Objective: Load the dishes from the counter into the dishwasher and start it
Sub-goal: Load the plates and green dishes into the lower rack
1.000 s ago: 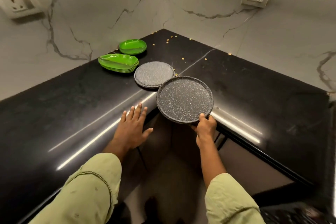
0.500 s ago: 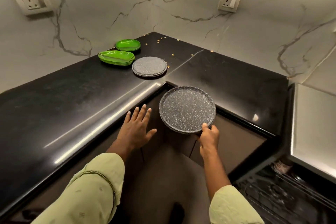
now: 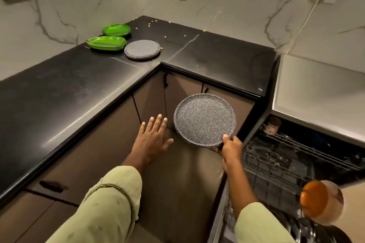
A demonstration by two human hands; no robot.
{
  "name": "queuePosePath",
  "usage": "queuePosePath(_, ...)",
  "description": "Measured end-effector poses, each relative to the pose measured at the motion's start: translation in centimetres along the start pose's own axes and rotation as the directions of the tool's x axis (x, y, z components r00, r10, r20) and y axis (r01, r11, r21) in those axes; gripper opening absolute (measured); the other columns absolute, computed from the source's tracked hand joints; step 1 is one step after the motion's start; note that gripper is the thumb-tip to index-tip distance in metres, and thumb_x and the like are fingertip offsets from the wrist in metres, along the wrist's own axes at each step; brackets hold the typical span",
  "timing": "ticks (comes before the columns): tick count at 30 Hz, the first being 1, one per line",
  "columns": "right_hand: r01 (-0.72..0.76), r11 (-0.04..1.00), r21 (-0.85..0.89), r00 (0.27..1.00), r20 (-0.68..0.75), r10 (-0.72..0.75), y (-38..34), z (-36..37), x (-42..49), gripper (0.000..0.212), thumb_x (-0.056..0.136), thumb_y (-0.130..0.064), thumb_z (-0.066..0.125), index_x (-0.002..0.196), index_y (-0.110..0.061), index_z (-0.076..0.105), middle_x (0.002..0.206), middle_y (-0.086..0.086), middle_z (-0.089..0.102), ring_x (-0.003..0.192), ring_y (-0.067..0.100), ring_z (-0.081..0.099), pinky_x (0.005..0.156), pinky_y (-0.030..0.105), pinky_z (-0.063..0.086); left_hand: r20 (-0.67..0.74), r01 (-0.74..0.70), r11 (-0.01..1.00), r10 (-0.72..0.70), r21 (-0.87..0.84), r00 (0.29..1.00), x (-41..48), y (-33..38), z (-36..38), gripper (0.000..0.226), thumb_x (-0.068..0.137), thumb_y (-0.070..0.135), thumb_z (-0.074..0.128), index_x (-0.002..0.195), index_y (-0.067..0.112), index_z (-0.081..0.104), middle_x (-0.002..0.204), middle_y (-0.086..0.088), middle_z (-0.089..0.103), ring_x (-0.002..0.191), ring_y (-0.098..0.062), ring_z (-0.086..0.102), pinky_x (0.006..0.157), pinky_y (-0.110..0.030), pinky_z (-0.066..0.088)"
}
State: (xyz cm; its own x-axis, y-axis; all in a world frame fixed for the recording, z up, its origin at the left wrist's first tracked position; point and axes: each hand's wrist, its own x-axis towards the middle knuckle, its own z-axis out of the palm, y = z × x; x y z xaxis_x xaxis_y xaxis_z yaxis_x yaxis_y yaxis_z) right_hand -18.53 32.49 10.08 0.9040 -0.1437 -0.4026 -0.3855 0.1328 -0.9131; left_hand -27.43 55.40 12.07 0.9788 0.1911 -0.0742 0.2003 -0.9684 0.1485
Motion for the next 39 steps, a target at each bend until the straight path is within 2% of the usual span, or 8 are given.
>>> queuePosePath(6,0.001,0.996,-0.091,1.0,-0.029,-0.003,1.7,-9.9,-0.1,0.012,0.093,-0.027,0.055,0.087,-0.019,0.06,0.091,0.007,0.068,0.087,0.032,0.067,0.083,0.059,0.055,0.015,-0.055,0.998,0.055,0.012,0.998,-2.7,8.5,0.9,0.076,0.101,0.057,0.031,0.159,0.018,0.0,0.166,-0.004,-0.007,0.153,-0.026,-0.005,0.123,-0.046,0.001)
queuePosePath(12,0.002,0.997,-0.083,0.995,-0.102,-0.01,2.3,-21.5,-0.6,0.01,0.097,-0.018,0.053,0.097,-0.017,0.063,0.101,0.006,0.068,0.097,0.028,0.065,0.093,0.051,0.052,0.106,-0.098,0.995,0.096,0.008,0.99,-7.4,20.0,5.7,0.075,0.101,0.059,0.018,0.159,0.017,-0.002,0.166,-0.004,-0.006,0.153,-0.025,-0.004,0.122,-0.045,0.001)
queuePosePath(18,-0.014,0.992,-0.124,0.982,-0.189,-0.01,1.9,-30.4,-1.0,0.017,0.099,-0.015,0.053,0.111,-0.008,0.063,0.108,0.011,0.066,0.093,0.024,0.058,0.078,0.032,0.044,0.167,-0.183,0.983,0.178,0.019,0.97,-9.6,27.8,9.1,0.099,0.077,0.071,-0.01,0.159,0.016,-0.001,0.166,-0.007,-0.002,0.153,-0.029,-0.001,0.122,-0.047,0.004)
queuePosePath(23,-0.054,0.993,-0.103,0.966,-0.257,0.026,1.7,-35.3,-0.2,0.02,0.1,-0.012,0.051,0.117,-0.005,0.058,0.115,0.006,0.062,0.103,0.022,0.057,0.083,0.032,0.043,0.242,-0.237,0.971,0.22,0.041,0.945,-8.3,31.0,10.3,0.101,0.074,0.069,-0.014,0.159,0.016,-0.003,0.166,-0.007,-0.005,0.153,-0.029,-0.002,0.122,-0.046,0.004)
queuePosePath(27,-0.1,0.987,-0.123,0.956,-0.287,0.061,3.1,-38.5,1.7,0.009,0.094,-0.02,0.056,0.093,-0.027,0.062,0.104,0.004,0.068,0.1,0.031,0.064,0.09,0.053,0.052,0.32,-0.273,0.962,0.252,0.021,0.913,-6.4,33.7,11.9,0.08,0.097,0.064,0.013,0.158,0.016,-0.004,0.166,-0.008,-0.006,0.153,-0.028,-0.004,0.122,-0.045,0.002)
queuePosePath(29,-0.127,0.985,-0.121,0.952,-0.295,0.086,3.9,-40.2,3.2,0.01,0.094,-0.023,0.056,0.099,-0.028,0.062,0.102,0.001,0.067,0.097,0.031,0.065,0.087,0.058,0.053,0.354,-0.299,0.954,0.282,-0.007,0.892,-5.0,35.3,12.9,0.073,0.104,0.052,0.027,0.159,0.015,-0.003,0.166,-0.008,-0.005,0.153,-0.028,-0.003,0.122,-0.046,0.001)
queuePosePath(34,-0.184,0.979,-0.088,0.923,-0.359,0.141,1.6,-42.5,5.4,0.021,0.099,-0.009,0.052,0.12,-0.011,0.055,0.108,0.005,0.063,0.095,0.027,0.064,0.062,0.037,0.062,0.457,-0.349,0.934,0.342,-0.07,0.821,-0.3,38.9,16.4,0.072,0.104,0.05,0.032,0.159,0.017,-0.001,0.167,-0.007,-0.001,0.153,-0.028,0.002,0.121,-0.047,0.005)
queuePosePath(39,-0.214,0.919,-0.331,0.883,-0.468,0.037,0.9,-45.2,9.2,0.013,0.096,-0.011,0.058,0.107,-0.013,0.054,0.106,0.014,0.068,0.073,0.027,0.07,0.06,0.045,0.061,0.534,-0.417,0.904,0.4,-0.097,0.744,4.3,41.8,19.7,0.072,0.104,0.05,0.031,0.159,0.019,-0.003,0.166,-0.006,-0.005,0.153,-0.027,-0.002,0.122,-0.047,0.004)
